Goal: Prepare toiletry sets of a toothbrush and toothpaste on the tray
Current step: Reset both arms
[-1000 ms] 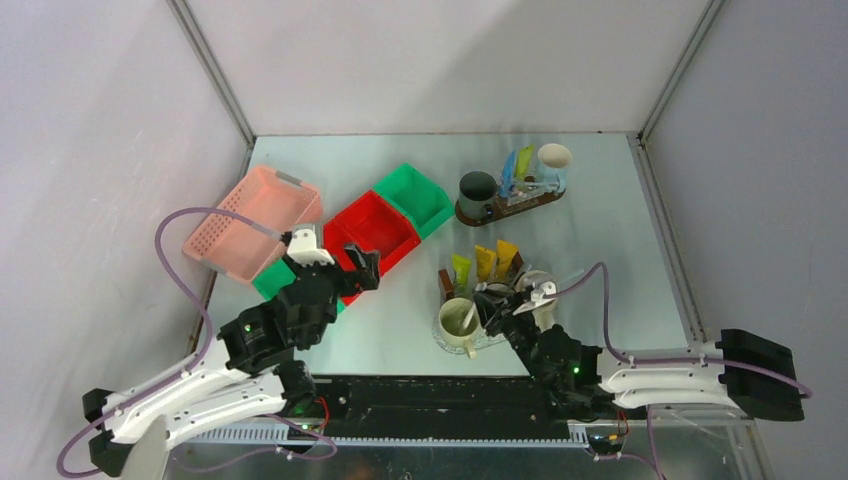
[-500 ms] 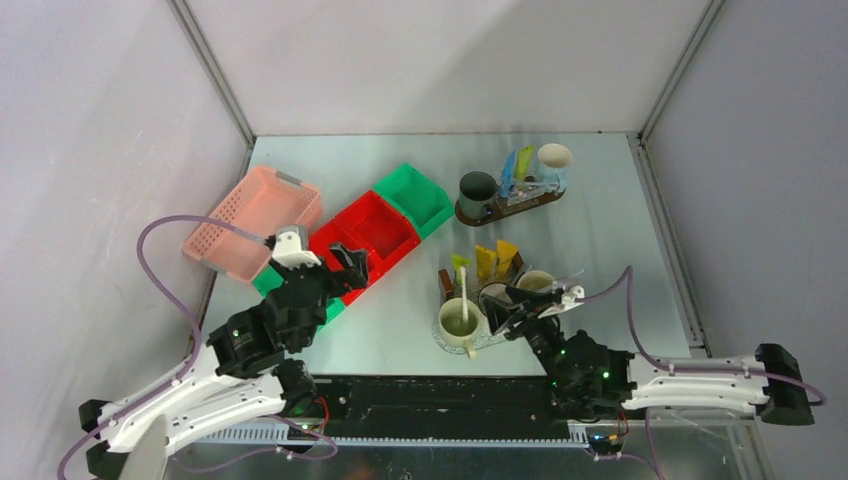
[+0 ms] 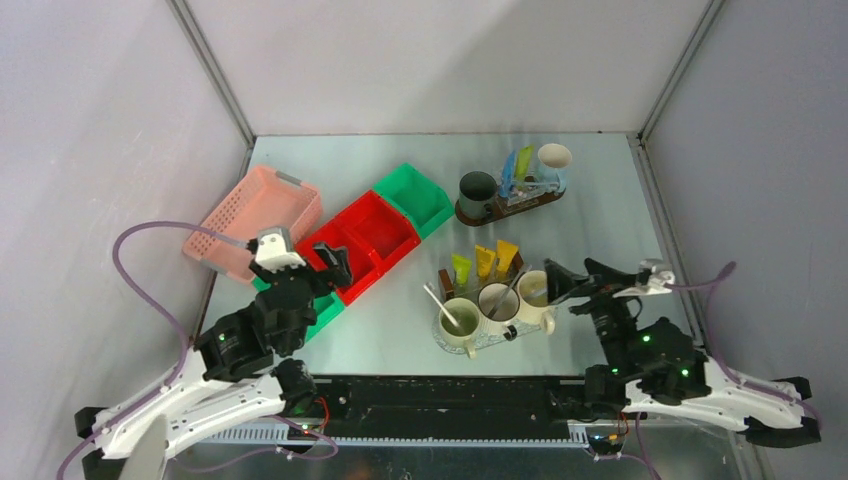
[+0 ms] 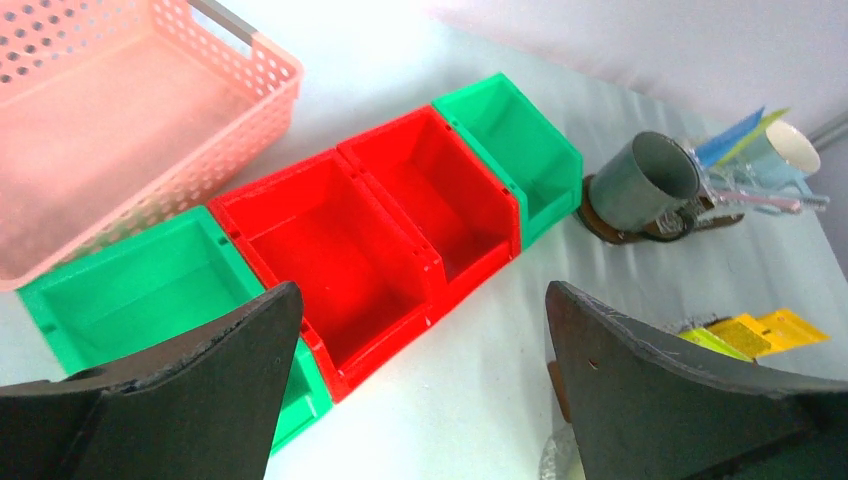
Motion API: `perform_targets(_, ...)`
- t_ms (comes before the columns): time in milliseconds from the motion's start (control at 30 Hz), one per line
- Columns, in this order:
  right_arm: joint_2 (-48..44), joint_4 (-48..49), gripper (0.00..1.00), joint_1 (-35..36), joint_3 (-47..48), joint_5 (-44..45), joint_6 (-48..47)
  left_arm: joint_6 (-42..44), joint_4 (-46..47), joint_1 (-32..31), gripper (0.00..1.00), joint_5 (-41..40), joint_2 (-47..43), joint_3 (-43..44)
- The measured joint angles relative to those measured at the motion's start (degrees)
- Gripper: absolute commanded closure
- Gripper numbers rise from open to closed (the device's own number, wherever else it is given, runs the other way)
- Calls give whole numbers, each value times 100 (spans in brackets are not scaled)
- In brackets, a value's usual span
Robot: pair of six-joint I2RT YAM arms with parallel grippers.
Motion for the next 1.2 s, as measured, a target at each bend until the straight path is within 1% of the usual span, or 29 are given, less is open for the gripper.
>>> perform_targets(200,-389,-992,1,-118,743,433,-422,181,-175,0,0,-450,-319,197)
perform_targets(333,-433,-1753,1,-118,1366,741,-463,348,-267,0,0,-778,-612,260)
perform_targets(467,-584,-2197,1,-125,1733,1023,-459,531,-321,0,0,-1062,-885,306)
perform_targets(633,-955,-2570,1,-125,1939,1296,-459,793,-319,0,0,-1392,-1338,372)
perform_targets(900,-960,-3001,1,-79,2092,1519,-431,1080,-273,2,0,-1740,-2028,367)
perform_targets(1200,-960,-3176,1,55,2138,1808,-417,1344,15,2,0,-1912,-2577,212)
